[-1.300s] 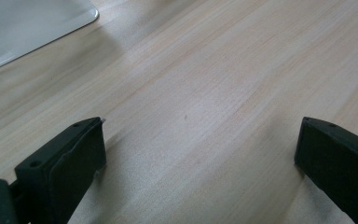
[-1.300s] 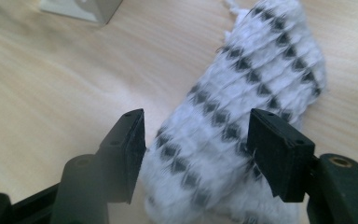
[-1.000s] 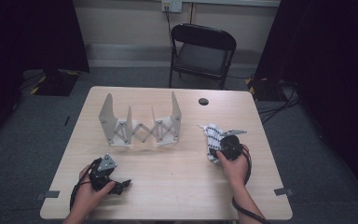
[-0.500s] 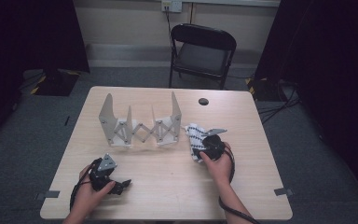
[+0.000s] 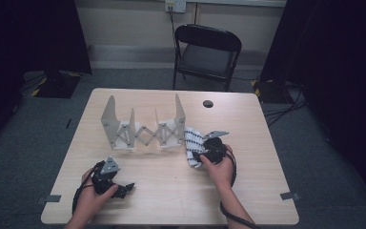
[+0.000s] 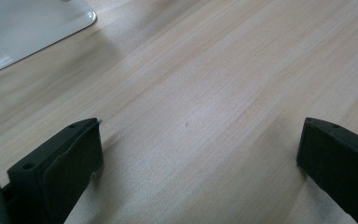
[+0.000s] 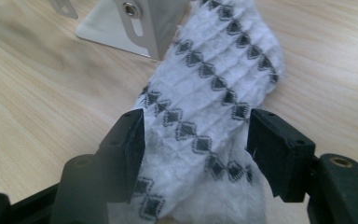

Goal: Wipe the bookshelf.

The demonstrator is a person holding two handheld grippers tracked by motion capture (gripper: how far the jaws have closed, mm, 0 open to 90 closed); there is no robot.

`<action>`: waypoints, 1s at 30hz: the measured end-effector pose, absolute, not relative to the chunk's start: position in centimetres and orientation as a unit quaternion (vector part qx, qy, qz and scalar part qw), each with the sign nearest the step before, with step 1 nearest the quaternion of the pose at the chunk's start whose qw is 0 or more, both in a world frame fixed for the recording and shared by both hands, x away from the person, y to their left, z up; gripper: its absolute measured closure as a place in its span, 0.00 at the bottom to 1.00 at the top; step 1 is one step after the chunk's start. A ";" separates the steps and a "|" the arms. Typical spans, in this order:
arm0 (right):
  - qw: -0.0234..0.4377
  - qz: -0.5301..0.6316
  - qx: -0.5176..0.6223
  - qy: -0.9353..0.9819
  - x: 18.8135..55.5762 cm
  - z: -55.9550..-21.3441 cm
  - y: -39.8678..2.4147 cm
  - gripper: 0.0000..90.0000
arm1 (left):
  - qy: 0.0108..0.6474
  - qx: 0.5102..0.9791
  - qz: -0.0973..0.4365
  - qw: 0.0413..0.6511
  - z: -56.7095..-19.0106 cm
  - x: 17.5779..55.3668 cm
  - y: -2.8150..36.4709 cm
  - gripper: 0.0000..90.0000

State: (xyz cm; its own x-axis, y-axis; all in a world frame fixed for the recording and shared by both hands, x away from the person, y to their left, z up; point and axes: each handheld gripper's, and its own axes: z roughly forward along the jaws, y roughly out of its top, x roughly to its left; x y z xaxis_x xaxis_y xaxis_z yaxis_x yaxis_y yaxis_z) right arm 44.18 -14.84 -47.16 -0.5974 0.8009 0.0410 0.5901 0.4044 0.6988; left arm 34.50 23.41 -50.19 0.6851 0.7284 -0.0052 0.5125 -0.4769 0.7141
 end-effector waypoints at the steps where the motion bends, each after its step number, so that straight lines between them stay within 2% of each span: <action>1: 0.155 0.347 0.425 0.822 44.1 -47.0 -15.0 0.41 | 0.367 0.846 0.151 0.356 -50.2 34.5 23.4 0.00; 7: 0.166 0.333 0.423 0.826 44.1 -47.1 -15.1 0.41 | 0.367 0.846 0.152 0.357 -50.2 34.5 23.4 0.00; 11: 0.154 0.330 0.432 0.825 44.5 -48.1 -14.8 0.42 | 0.367 0.846 0.152 0.355 -50.2 34.5 23.4 0.00; 13: 0.136 0.346 0.439 0.818 44.7 -48.5 -14.7 0.55 | 0.366 0.846 0.152 0.357 -50.2 34.5 23.4 0.00; 19: 0.118 0.367 0.454 0.803 45.1 -48.8 -14.3 0.63 | 0.368 0.845 0.150 0.357 -50.2 34.5 23.4 0.00; 20: 0.108 0.369 0.456 0.803 45.4 -48.8 -14.1 0.72 | 0.367 0.846 0.151 0.356 -50.2 34.5 23.4 0.00; 21: 0.103 0.371 0.456 0.802 45.5 -48.8 -14.0 0.75 | 0.367 0.847 0.150 0.355 -50.2 34.6 23.4 0.00; 25: 0.088 0.377 0.464 0.797 45.9 -48.8 -13.7 0.81 | 0.366 0.846 0.151 0.357 -50.2 34.7 23.3 0.00; 30: 0.081 0.374 0.457 0.803 46.6 -48.7 -13.2 0.83 | 0.364 0.848 0.150 0.356 -50.2 34.8 23.3 0.00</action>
State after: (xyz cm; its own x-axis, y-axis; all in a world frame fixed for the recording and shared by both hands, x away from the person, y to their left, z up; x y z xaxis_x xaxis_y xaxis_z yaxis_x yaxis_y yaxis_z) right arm 46.60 -13.18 -48.67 -0.5682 0.7952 0.2114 0.6737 0.3022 0.6744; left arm 34.78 23.30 -50.17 0.6896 0.7242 -0.0051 0.5111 -0.4817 0.7118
